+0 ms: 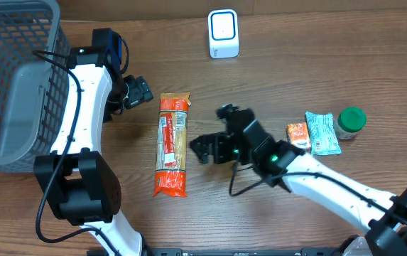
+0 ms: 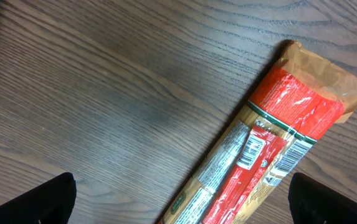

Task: Scan the item barcode
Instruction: 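Move the right gripper over the red stick packet by the pasta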

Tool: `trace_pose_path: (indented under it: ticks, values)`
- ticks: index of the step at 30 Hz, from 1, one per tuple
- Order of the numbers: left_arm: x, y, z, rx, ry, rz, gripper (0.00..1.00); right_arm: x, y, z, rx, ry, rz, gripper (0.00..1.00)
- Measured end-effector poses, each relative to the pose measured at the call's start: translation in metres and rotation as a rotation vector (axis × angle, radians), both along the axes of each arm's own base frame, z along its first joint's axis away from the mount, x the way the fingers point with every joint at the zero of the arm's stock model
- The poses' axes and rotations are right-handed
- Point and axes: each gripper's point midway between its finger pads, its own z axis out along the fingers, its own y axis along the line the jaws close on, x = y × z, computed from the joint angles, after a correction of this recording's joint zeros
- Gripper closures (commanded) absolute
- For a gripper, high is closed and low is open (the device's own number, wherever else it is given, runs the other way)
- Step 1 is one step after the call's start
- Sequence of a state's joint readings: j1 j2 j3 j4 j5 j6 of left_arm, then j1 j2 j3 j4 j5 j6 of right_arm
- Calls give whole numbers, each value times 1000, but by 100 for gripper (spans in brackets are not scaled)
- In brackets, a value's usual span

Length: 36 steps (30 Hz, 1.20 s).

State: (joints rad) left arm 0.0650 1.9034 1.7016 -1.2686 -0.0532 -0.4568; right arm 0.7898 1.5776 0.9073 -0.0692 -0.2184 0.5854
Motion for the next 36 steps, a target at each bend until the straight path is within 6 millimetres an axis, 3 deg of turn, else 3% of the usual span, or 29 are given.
trace_pose_path:
  ticks: [3,5,9,13,15,20,22,25,29,30,31,36]
  values:
    - [0,0,0,0,0,0,0,-16,23,10,44,-28,54,4]
    - [0,0,0,0,0,0,0,-28,31,10,48,-19,83,39]
    - [0,0,0,0,0,0,0,-34,29,5,26,2,88,64]
    - [0,0,0,0,1,0,0,-40,20,-5,-43,63,84,68]
    - [0,0,0,0,0,0,0,-38,22,2,-57,70,80,68]
    - [0,0,0,0,0,0,1,-17,43,64,-8,7,72,69]
    - [0,0,0,0,0,0,0,-10,51,75,8,-11,71,69]
    - [0,0,0,0,0,0,0,-6,57,60,-15,10,71,69]
    - [0,0,0,0,0,0,0,0,63,0,-106,85,69,69]
    - [0,0,0,0,0,0,0,2,64,-23,-138,109,66,69]
    - [0,0,0,0,0,0,0,3,65,-32,-147,115,66,69]
    - [0,0,0,0,0,0,0,5,77,-42,-133,96,74,69]
